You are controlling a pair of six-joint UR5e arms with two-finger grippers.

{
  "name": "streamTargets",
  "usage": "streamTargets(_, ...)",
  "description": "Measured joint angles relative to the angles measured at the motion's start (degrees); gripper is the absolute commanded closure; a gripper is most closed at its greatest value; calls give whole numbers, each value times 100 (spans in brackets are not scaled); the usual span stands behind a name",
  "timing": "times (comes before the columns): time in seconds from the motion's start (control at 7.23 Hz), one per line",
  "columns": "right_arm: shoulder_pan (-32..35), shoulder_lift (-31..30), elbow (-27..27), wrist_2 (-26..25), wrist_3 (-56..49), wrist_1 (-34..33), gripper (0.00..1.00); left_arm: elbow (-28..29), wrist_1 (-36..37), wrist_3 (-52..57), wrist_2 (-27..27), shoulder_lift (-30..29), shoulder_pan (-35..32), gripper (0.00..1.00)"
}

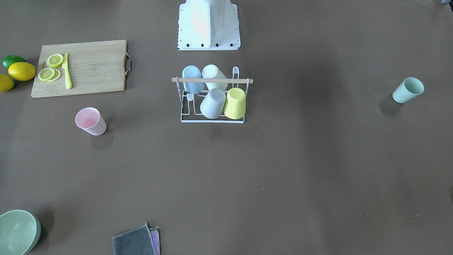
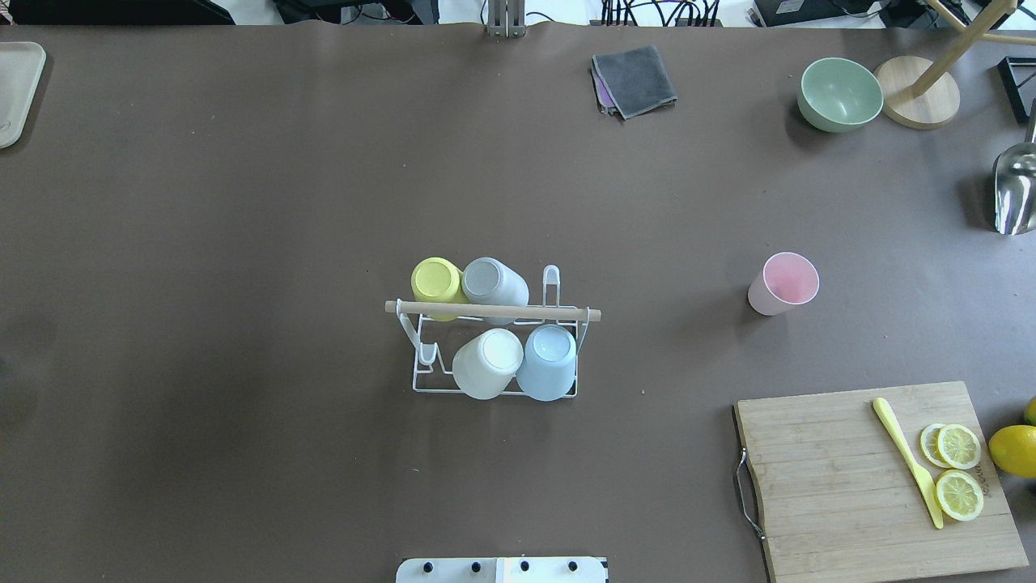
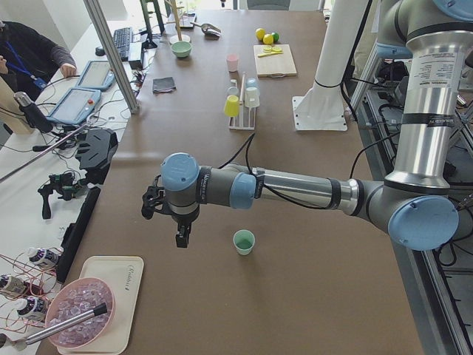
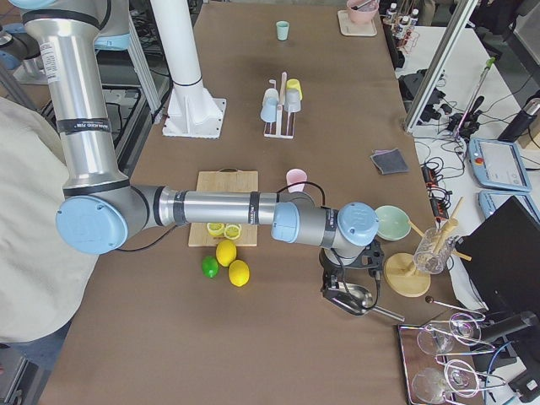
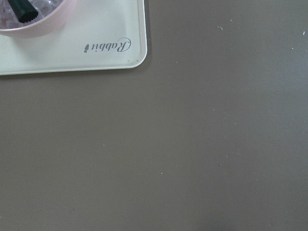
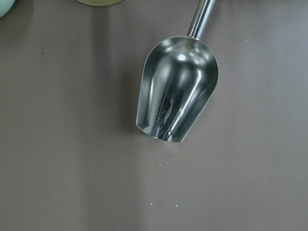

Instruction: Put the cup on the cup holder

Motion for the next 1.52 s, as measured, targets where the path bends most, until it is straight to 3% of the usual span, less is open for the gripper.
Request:
streamTargets(0.55,0,0,8,0,0,0,0,292,-478,-6,4,18,8,2)
streamTargets(0.83,0,-2,13,0,0,5,0,631,-1635,-138,54,76,6,2)
streamTargets(1.11,0,-7,10,0,0,14,0,631,-2410,-1284,167,79,7,2)
streamTargets(1.52,0,-11,12,-2,2,17,0,636,-2671,-1988,253,38,3,2)
